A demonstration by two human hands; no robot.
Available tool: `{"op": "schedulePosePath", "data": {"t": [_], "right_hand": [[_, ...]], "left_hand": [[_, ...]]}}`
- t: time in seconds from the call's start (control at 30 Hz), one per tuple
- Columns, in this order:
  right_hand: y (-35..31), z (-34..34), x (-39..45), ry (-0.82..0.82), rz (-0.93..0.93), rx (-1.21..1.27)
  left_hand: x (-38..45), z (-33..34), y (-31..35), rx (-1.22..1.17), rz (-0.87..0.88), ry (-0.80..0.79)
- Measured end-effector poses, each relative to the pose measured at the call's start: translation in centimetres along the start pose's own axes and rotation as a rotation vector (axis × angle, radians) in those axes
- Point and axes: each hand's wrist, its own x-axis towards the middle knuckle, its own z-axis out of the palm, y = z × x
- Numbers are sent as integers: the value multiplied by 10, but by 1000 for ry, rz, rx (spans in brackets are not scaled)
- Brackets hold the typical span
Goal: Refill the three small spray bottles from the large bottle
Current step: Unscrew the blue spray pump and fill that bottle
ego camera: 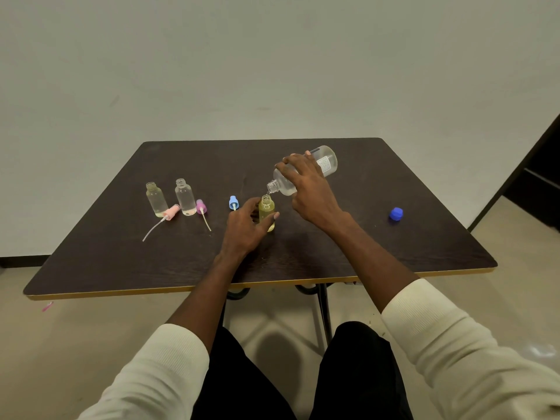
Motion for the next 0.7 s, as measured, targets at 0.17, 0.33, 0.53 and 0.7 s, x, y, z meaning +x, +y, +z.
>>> {"op": "schedulePosePath", "data": {"t": [0.17, 0.33, 0.53, 0.7], "right_hand": [[0, 0, 1, 1, -6, 6], [1, 1, 1, -3, -3, 0], [3, 2, 1, -3, 4, 9], [2, 2, 1, 6, -1, 6]], "left_hand": [[0, 0, 0, 4, 0, 1], [0, 0, 0, 2, -14, 1], [0, 1, 1, 15, -25, -4], [1, 1, 0, 17, -29, -6]]}}
